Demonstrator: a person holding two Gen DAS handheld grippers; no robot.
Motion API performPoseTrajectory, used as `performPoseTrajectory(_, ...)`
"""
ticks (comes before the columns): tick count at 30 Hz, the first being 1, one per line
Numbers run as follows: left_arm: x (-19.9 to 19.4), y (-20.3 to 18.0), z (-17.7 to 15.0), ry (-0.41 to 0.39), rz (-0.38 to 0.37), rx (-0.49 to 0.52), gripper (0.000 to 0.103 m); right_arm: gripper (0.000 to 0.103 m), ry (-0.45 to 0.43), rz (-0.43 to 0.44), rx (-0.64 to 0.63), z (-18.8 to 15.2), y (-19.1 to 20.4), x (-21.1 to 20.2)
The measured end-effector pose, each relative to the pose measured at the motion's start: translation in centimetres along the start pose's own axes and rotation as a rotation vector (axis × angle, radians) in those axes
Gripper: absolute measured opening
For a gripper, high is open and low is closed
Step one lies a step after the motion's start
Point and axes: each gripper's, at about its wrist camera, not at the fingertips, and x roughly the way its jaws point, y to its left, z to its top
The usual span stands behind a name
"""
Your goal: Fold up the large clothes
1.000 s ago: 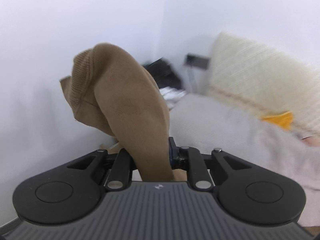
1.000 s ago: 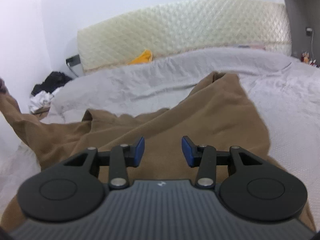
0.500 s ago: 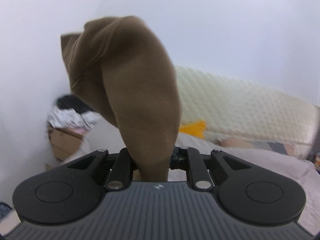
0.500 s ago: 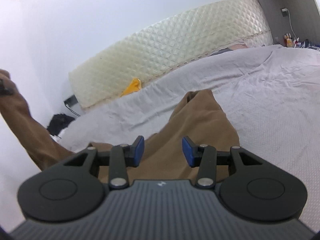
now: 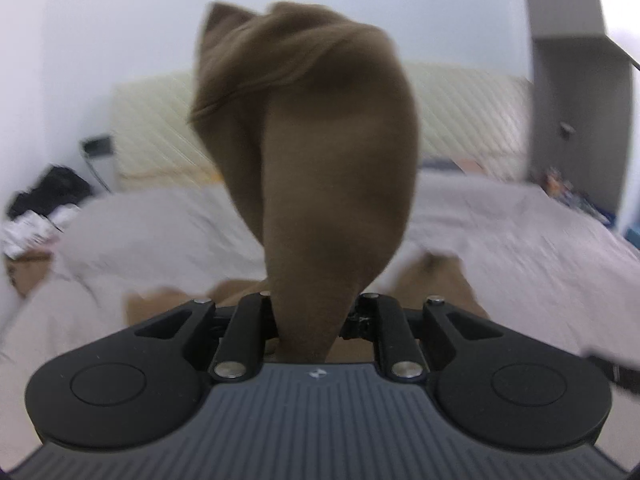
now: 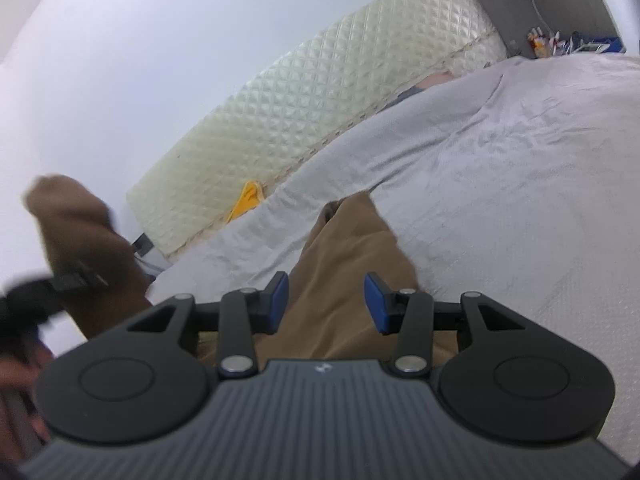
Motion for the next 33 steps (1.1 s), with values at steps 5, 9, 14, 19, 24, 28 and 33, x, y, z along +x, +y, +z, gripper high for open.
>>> performPoseTrajectory(5, 2.7, -5.6, -6.5, 0.108, -0.041, 0.027, 0.019, 0.046, -0.014, -0.014, -0.017, 0.0, -1.1, -0.2)
performPoseTrajectory(9, 4.7, -7.8, -10.3, 0.163, -0.026, 0.059, 0.019, 0.046, 0.006, -0.026, 0.046, 0.2, -2.6, 0.6)
performPoseTrajectory(14, 5.9, -7.9, -11.1, 0.156, -0.039, 0.037, 0.02, 0.046, 0.03, -0.045, 0.057, -0.1, -3.5, 1.1)
performPoseTrajectory(19, 4.9, -4.3, -8.9, 0.216, -0.115, 0.048, 0.052, 0.046, 0.027, -0.04, 0.085, 0.1, -3.9, 1.2)
performPoseTrajectory(24, 1.4, -4.5, -8.4, 0.165, -0.168, 0.112, 0.085, 0.046, -0.008, -0.052, 0.024, 0.1, -2.7, 0.7)
performPoseTrajectory(28, -1.9, -3.0, -8.3, 0.133, -0.206, 0.059, 0.087, 0.046, -0.034, -0.027, 0.01, 0.2, -1.8, 0.2)
performPoseTrajectory(33, -6.7, 0.8, -7.6, 0.029, -0.201, -0.068, 0.088, 0.056, -0.035, 0.024, -0.028, 0.1, -0.4, 0.2)
